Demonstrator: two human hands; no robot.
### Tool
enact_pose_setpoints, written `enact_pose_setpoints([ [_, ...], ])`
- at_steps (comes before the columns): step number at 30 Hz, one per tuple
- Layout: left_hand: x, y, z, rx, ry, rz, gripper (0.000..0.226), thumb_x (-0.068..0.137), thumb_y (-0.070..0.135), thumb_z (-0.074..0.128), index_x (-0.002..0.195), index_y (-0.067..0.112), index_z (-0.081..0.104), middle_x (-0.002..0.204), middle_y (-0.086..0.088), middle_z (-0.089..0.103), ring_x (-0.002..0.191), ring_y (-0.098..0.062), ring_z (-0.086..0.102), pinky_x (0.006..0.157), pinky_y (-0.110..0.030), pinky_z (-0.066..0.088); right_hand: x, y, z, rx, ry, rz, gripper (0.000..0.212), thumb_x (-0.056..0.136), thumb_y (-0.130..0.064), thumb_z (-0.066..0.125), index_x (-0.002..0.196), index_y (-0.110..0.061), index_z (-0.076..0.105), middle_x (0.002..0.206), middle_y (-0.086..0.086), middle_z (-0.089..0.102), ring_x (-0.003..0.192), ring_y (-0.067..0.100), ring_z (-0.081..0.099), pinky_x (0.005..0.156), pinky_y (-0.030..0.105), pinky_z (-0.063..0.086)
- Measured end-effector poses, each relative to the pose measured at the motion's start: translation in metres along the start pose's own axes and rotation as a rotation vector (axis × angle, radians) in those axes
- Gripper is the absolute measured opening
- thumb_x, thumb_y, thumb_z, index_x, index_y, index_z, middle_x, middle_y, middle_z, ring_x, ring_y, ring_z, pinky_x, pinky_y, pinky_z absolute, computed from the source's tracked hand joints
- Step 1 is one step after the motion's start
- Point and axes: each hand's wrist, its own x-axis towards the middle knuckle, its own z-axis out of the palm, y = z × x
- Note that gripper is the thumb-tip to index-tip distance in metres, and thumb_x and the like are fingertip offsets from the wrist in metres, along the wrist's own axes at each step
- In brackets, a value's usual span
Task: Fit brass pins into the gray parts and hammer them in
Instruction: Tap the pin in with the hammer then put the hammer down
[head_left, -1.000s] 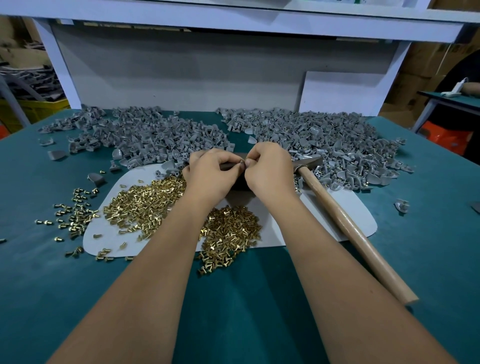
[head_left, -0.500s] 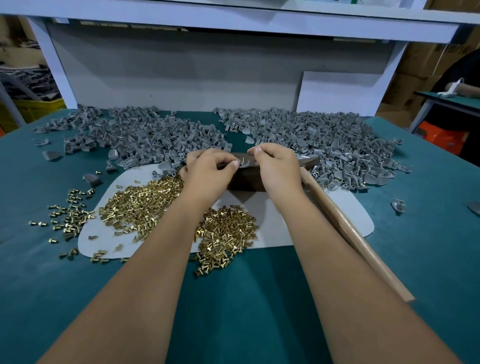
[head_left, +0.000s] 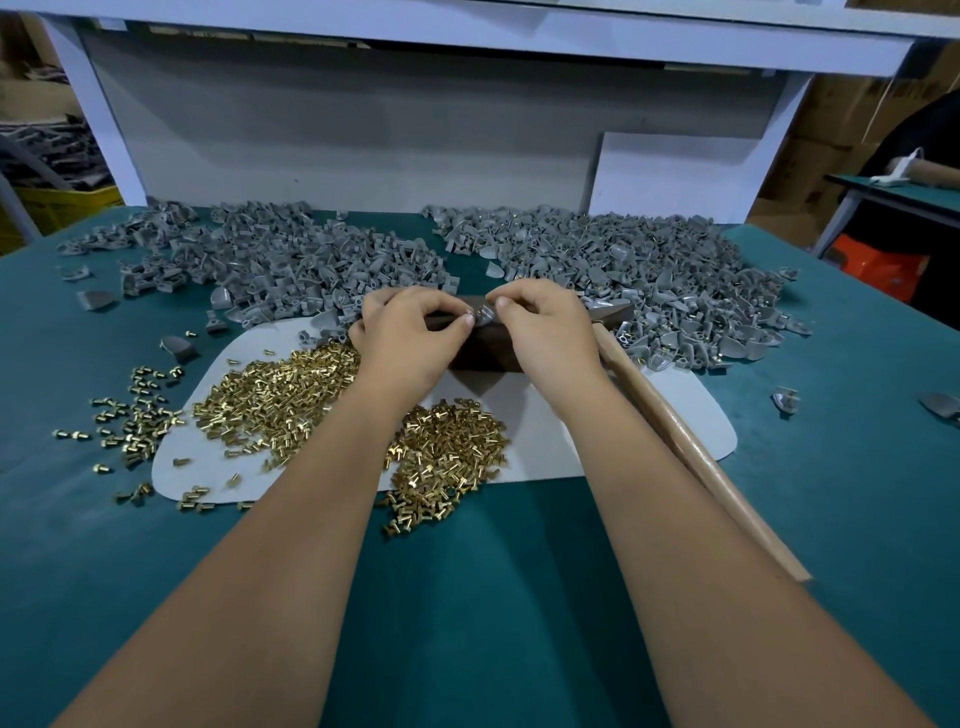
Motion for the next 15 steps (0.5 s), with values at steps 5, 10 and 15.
enact_pose_setpoints([
  [5,-0.001,0.001,0.003,0.018,0.004,-0.032,0.007,0.091,0.040,0.065,0.085,0.043,0.064,0.113,0.018,0.059,0.127,-0.013,0.026,0.091,-0.032,0.013,-0.008,-0.004,-0.037,-0.564,0.122,0.054,0.019,0.089,-0.027,0.048,0.081,-0.020,0.063,0.086,0.000,0.064,0.076,0.022,0.059,0.065,0.031,0.047],
  [10,0.000,0.000,0.005,0.048,0.004,-0.031,0.006,0.094,0.040,0.061,0.090,0.043,0.064,0.122,0.015,0.060,0.129,-0.017,0.026,0.091,-0.033,0.012,-0.035,0.005,-0.073,-1.074,-0.058,0.313,0.025,0.094,-0.034,0.046,0.110,-0.022,0.060,0.098,0.008,0.058,0.083,0.027,0.051,0.064,0.030,0.035],
  [15,0.000,0.001,0.006,0.073,0.029,-0.041,0.005,0.091,0.042,0.064,0.087,0.043,0.064,0.115,0.018,0.059,0.129,-0.017,0.027,0.090,-0.033,0.012,-0.044,0.012,-0.071,-1.041,-0.007,0.318,0.025,0.089,-0.012,0.049,0.113,-0.009,0.057,0.096,0.008,0.058,0.083,0.029,0.056,0.061,0.029,0.036],
])
